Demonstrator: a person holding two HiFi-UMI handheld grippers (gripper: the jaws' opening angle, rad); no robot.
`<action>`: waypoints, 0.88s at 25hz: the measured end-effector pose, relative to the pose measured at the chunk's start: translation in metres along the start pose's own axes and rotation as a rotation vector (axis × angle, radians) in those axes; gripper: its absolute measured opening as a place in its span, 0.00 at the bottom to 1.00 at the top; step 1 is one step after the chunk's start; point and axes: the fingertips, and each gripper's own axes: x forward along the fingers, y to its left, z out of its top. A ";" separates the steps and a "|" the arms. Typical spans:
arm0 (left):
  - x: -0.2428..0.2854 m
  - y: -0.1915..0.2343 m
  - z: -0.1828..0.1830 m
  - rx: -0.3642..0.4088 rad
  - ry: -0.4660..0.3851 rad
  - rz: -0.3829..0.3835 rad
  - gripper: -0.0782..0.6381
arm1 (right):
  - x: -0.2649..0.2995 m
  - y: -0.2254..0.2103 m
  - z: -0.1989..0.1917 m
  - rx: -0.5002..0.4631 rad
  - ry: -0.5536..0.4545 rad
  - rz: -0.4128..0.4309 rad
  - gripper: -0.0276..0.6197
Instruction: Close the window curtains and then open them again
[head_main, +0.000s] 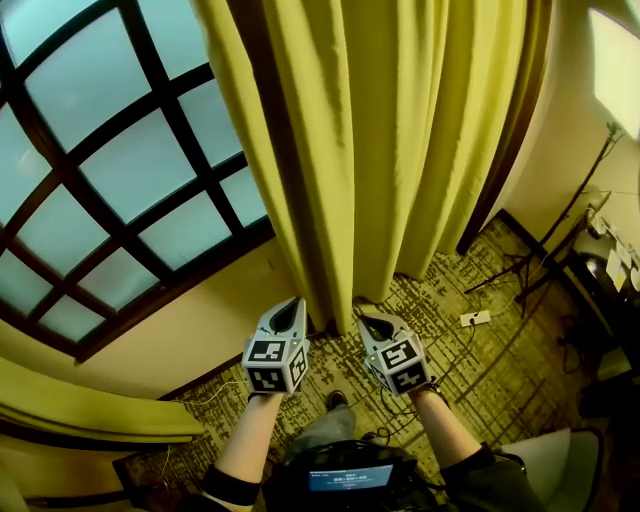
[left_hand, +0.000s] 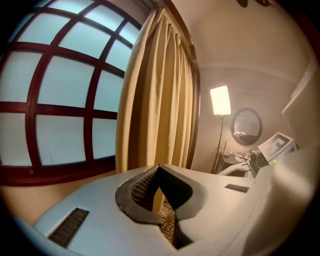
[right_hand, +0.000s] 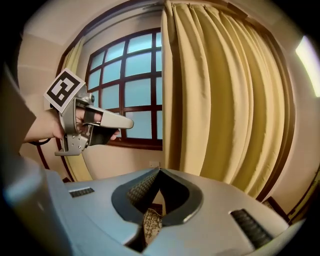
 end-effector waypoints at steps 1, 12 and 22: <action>0.009 0.007 0.007 0.005 -0.007 0.003 0.12 | 0.007 -0.004 0.009 -0.008 0.000 0.003 0.07; 0.078 0.105 0.219 0.181 -0.301 0.100 0.62 | 0.073 -0.067 0.149 -0.085 -0.149 -0.071 0.07; 0.087 0.103 0.389 0.409 -0.538 0.115 0.62 | 0.081 -0.100 0.303 -0.185 -0.360 -0.170 0.07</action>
